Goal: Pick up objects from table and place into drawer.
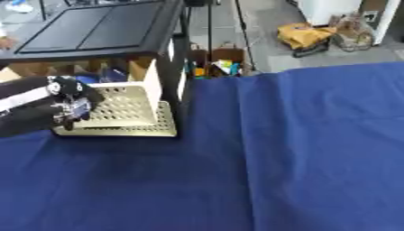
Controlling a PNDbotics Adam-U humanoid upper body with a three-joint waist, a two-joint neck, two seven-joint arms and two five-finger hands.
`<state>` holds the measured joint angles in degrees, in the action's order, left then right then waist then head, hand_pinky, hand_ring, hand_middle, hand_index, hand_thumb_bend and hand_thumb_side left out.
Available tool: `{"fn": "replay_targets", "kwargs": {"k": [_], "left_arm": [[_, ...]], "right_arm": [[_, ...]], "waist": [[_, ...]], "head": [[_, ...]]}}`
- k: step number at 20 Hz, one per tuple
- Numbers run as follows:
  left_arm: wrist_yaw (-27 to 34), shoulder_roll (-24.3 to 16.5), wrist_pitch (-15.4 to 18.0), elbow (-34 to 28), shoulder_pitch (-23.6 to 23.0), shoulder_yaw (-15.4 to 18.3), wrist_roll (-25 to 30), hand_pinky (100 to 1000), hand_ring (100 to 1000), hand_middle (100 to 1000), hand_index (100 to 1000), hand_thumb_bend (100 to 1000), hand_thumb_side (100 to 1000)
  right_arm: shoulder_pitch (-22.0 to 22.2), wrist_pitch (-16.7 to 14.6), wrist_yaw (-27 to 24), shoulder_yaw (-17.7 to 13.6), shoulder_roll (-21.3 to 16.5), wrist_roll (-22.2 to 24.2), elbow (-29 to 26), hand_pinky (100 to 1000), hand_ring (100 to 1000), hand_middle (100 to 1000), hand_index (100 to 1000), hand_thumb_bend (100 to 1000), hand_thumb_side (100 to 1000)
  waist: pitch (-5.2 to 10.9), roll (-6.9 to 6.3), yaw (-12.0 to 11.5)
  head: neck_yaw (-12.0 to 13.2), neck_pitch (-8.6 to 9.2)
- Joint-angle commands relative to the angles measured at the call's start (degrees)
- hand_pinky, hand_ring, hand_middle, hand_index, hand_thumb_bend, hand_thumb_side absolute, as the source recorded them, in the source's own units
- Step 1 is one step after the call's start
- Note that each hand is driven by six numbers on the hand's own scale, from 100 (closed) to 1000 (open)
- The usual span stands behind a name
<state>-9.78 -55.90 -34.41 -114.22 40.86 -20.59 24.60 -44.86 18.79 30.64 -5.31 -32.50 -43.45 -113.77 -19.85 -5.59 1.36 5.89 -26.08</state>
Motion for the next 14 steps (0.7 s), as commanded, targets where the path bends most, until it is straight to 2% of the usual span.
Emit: {"fn": "replay_targets", "kwargs": {"k": [1,14], "left_arm": [[-0.6,-0.9,-0.5,-0.4,1.3,1.4,-0.1,129,483,778,930,100,1000],[-1.6,-0.6,-1.4,0.0,1.6,2.1,-0.6,129,484,781,928,100,1000]], "right_arm": [[-1.1,0.8,-0.2,-0.2,-0.8,-0.5,-0.8,837,851,588,744,100,1000],[-1.1,0.9,-0.3,-0.2,-0.8,-0.3,-0.8,838,852,585,745,100,1000]], "waist": [[0.89,0.08,0.1],[0.48,-0.16,0.2]], "head": [[0.3,0.76],[0.4,1.25]]}}
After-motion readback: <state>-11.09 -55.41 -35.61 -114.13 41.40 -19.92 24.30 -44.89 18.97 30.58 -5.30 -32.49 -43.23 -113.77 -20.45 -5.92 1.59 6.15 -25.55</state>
